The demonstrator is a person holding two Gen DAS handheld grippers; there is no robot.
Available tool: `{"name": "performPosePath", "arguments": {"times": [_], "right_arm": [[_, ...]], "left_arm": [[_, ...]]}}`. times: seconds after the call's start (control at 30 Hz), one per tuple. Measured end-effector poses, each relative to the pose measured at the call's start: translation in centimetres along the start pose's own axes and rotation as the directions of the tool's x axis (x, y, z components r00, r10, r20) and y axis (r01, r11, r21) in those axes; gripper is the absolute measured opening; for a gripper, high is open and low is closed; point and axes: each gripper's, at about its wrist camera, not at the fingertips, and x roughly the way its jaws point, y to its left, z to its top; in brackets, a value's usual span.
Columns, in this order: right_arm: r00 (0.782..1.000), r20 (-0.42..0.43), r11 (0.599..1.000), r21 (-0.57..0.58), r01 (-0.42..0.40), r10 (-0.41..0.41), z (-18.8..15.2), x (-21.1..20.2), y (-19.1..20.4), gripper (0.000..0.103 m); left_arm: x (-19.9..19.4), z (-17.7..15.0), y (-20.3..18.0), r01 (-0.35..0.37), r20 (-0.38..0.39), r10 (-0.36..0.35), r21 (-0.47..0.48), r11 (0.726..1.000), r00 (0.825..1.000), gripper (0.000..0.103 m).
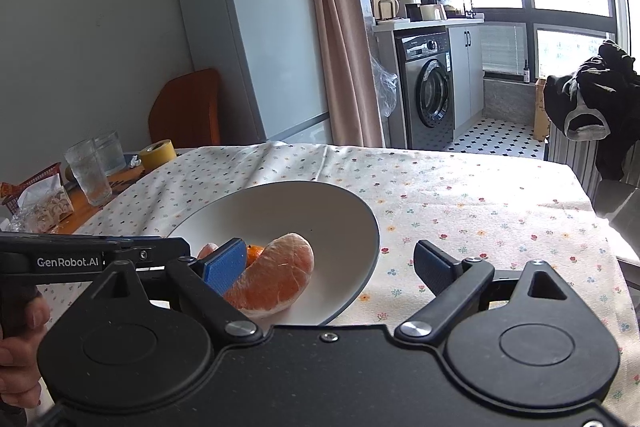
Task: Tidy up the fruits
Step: 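Lower the pomelo segment into the bowl with the right tool while the left tool drops the lychee there, then open both tools and pull them back from the bowl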
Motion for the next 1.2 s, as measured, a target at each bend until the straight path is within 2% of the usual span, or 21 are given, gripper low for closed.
{"name": "performPosePath", "arguments": {"times": [0.27,0.37,0.43,0.5,0.8,0.93,1.07,1.13,1.2], "right_arm": [[1.000,0.008,1.000,-0.008,-0.028,0.028,0.2,-0.6,0.7,0.091],[0.998,0.000,0.998,0.026,-0.063,0.063,0.4,-0.9,0.7,0.091],[0.998,0.002,0.998,0.017,-0.068,0.068,0.5,-1.4,1.1,0.092],[0.998,0.006,0.998,-0.001,-0.064,0.064,0.6,-1.8,1.6,0.093],[0.998,0.002,0.998,-0.008,-0.068,0.068,0.2,-3.4,2.6,0.093],[0.998,0.000,0.997,-0.018,-0.070,0.070,-0.2,-4.2,3.2,0.093],[0.997,-0.002,0.997,-0.028,-0.072,0.072,-0.4,-4.9,3.8,0.093],[0.997,-0.002,0.997,-0.030,-0.075,0.075,-0.5,-5.3,4.2,0.093],[0.997,-0.002,0.996,-0.037,-0.078,0.078,-0.6,-5.8,4.6,0.093]], "left_arm": [[-1.6,-0.1,0.7,-0.032,-0.001,0.032,-0.024,0.999,0.999,0.034],[-2.7,-0.1,0.8,-0.035,0.011,0.035,-0.026,0.999,0.999,0.042],[-3.3,-0.1,0.8,-0.034,0.022,0.035,-0.023,0.999,0.999,0.053],[-3.9,-0.1,0.8,-0.034,0.031,0.035,-0.026,0.999,0.999,0.059],[-6.1,-0.6,1.7,-0.039,0.050,0.041,-0.048,0.998,0.998,0.069],[-6.9,-0.8,2.2,-0.040,0.054,0.044,-0.061,0.997,0.998,0.071],[-7.9,-1.2,2.4,-0.041,0.063,0.045,-0.063,0.997,0.997,0.078],[-8.4,-1.5,2.6,-0.018,0.069,0.022,-0.062,0.998,0.997,0.081],[-8.9,-1.7,2.6,-0.003,0.064,0.007,-0.056,0.998,0.998,0.087]]}}
